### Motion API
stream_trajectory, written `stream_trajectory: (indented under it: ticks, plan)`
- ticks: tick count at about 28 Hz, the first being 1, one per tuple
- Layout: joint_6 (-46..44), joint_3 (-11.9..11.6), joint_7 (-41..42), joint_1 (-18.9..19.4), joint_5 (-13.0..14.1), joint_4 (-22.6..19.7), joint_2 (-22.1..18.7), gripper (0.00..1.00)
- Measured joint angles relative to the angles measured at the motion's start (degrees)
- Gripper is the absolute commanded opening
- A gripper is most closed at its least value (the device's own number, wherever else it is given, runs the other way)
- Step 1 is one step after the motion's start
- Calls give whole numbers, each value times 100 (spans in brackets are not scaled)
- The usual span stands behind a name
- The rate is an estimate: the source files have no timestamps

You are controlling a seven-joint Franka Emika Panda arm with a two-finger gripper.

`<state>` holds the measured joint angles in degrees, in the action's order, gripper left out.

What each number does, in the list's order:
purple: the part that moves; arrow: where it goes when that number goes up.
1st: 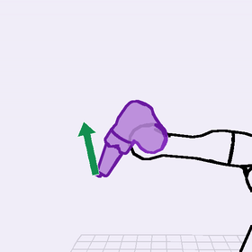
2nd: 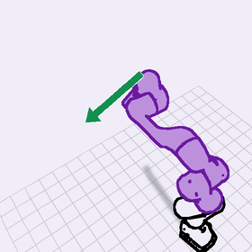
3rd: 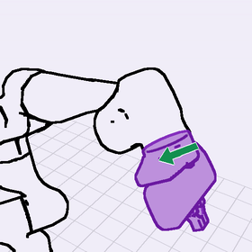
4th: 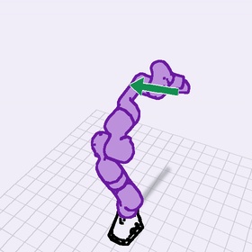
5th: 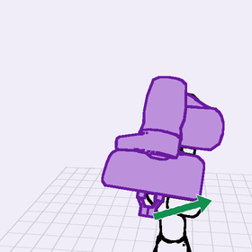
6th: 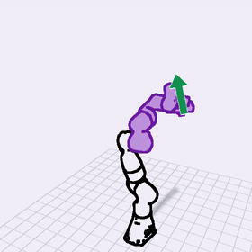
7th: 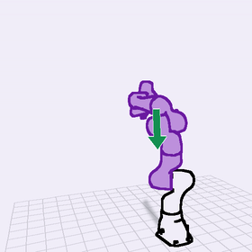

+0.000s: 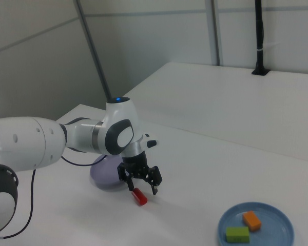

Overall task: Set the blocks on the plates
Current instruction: 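Lower and close the gripper on the red block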

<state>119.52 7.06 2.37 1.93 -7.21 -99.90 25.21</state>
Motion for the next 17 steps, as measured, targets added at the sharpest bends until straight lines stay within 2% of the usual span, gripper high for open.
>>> stream_trajectory:
  ticks: [17]
  plan:
    - [65, 41, 87, 61, 0, -145, 5, 99]
